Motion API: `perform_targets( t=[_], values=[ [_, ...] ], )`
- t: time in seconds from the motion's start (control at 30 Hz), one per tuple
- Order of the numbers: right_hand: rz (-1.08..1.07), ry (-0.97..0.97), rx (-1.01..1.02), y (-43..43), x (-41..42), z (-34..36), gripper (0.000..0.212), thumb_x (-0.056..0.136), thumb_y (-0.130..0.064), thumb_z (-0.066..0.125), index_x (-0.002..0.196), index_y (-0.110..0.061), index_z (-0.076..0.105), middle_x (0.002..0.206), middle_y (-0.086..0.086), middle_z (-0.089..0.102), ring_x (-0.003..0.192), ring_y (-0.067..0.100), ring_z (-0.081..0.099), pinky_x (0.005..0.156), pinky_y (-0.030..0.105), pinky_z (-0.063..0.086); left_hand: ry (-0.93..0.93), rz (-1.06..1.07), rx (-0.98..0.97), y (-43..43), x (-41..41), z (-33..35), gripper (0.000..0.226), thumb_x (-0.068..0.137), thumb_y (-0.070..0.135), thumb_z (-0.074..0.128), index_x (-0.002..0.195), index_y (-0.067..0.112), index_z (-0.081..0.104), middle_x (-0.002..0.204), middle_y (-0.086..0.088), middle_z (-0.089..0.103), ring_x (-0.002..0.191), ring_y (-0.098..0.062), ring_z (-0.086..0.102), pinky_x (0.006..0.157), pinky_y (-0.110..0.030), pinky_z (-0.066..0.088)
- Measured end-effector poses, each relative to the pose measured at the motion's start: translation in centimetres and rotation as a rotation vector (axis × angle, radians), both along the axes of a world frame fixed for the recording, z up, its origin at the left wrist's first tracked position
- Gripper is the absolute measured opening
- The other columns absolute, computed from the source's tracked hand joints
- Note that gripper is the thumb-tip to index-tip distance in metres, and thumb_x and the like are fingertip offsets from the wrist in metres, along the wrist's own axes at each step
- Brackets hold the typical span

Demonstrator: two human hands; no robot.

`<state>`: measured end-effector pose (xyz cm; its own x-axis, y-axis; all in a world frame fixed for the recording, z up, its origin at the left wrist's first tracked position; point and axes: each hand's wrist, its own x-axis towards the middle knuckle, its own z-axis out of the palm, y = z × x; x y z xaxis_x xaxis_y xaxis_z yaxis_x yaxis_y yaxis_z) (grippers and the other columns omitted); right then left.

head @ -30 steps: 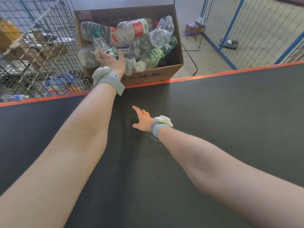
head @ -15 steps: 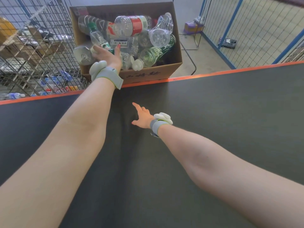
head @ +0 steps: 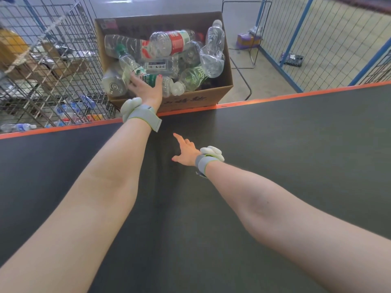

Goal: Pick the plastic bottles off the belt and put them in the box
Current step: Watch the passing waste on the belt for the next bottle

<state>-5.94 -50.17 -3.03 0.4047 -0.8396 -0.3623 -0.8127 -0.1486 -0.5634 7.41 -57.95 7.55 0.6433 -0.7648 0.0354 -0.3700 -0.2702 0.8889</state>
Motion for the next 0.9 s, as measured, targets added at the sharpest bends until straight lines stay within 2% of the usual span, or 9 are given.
perform_targets(
  t=[0.17, 0.33, 0.67, 0.9],
  values=[
    [-0.014, 0.000, -0.001, -0.1, -0.4, -0.1, 0.086, 0.091, -0.026, 0.062, 0.155, -0.029, 0.005, 0.144, 0.013, 0.034, 0.136, 0.033, 0.028, 0.107, 0.046, 0.030, 0.015, 0.007, -0.030, 0.2, 0.3, -0.2, 0.086, 0.087, 0.046, 0.061, 0.150, 0.014, 0.013, 0.151, -0.016, 0.019, 0.139, -0.030, 0.030, 0.116, -0.041, 0.024],
    [-0.028, 0.016, -0.026, -0.3, -0.9, -0.2, 0.085, 0.090, -0.026, 0.062, 0.155, -0.029, 0.007, 0.148, 0.011, 0.028, 0.138, 0.032, 0.025, 0.108, 0.046, 0.030, 0.027, 0.012, -0.003, 0.1, 0.3, -0.6, 0.092, 0.085, 0.054, 0.059, 0.151, 0.013, 0.010, 0.151, -0.017, 0.019, 0.139, -0.032, 0.028, 0.116, -0.043, 0.024],
    [-0.066, 0.051, -0.036, -0.4, -1.8, -0.1, 0.085, 0.089, -0.026, 0.062, 0.154, -0.030, 0.008, 0.153, 0.011, 0.021, 0.140, 0.033, 0.021, 0.109, 0.047, 0.029, 0.029, 0.012, -0.030, 1.3, -0.6, -0.5, 0.085, 0.088, 0.053, 0.057, 0.150, 0.014, 0.012, 0.148, -0.016, 0.023, 0.137, -0.031, 0.032, 0.115, -0.039, 0.025],
    [-0.074, 0.081, -0.004, 2.0, -2.5, 1.1, 0.087, 0.088, -0.028, 0.063, 0.154, -0.030, 0.008, 0.150, 0.012, 0.023, 0.138, 0.034, 0.024, 0.110, 0.046, 0.028, -0.014, 0.027, 0.028, 5.6, -1.5, -0.5, 0.067, 0.094, 0.043, 0.052, 0.146, 0.014, 0.021, 0.145, -0.015, 0.029, 0.128, -0.031, 0.044, 0.109, -0.039, 0.031]
  ],
)
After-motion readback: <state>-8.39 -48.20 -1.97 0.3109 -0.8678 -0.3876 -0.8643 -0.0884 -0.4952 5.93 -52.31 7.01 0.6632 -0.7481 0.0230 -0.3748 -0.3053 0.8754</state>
